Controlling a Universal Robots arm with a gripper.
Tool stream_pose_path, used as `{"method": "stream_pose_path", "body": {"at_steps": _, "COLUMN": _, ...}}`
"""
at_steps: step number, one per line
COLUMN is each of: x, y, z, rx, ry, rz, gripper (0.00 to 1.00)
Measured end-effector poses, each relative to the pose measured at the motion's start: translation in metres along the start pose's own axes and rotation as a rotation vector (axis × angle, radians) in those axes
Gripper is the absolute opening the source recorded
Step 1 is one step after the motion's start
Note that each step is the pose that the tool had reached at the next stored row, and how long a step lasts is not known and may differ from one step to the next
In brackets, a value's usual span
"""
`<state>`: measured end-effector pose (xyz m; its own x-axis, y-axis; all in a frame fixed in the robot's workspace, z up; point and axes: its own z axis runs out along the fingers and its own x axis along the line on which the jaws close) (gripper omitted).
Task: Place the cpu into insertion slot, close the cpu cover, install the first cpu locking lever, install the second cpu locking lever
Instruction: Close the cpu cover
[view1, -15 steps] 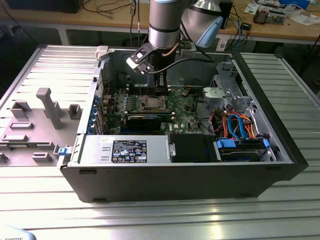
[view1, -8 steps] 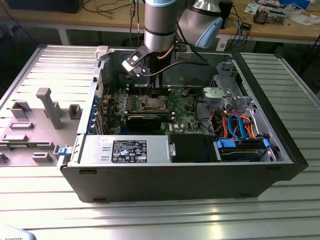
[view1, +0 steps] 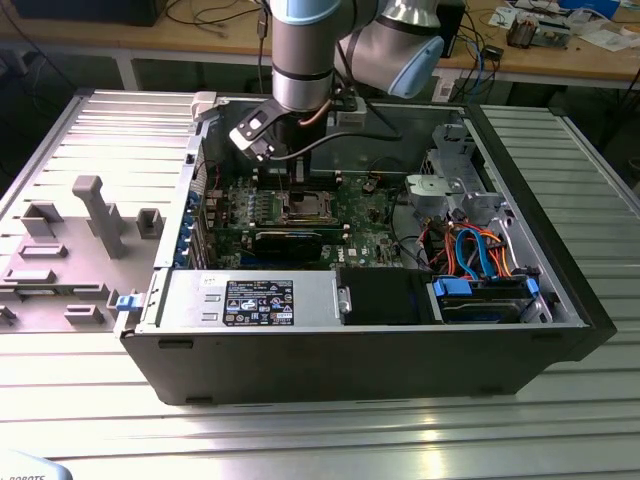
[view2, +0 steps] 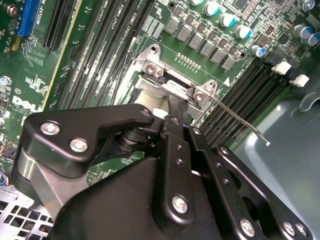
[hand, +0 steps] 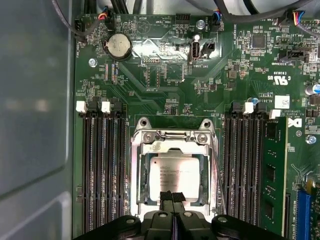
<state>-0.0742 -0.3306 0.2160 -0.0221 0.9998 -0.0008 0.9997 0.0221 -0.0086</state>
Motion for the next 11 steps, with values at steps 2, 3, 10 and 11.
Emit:
{"method": "stream_pose_path", "body": {"at_steps": 2, "x": 0.0000, "y": -0.0005, "z": 0.0000, "rx": 0.0000, "ry": 0.0001, "rz": 0.000, "gripper": 0.11}}
{"method": "stream_pose_path", "body": {"at_steps": 3, "x": 0.0000, "y": -0.0005, "z": 0.0000, "rx": 0.0000, "ry": 0.0000, "rz": 0.000, "gripper": 0.11}}
{"method": "stream_pose_path", "body": {"at_steps": 10, "x": 0.0000, "y": -0.0043, "z": 0.0012, "rx": 0.0001, "ry": -0.0002, "rz": -0.001, "gripper": 0.11}}
{"method": "stream_pose_path", "body": {"at_steps": 11, "x": 0.0000, "y": -0.0053, "z": 0.0017, "rx": 0.0001, "ry": -0.0001, "rz": -0.002, "gripper": 0.11}}
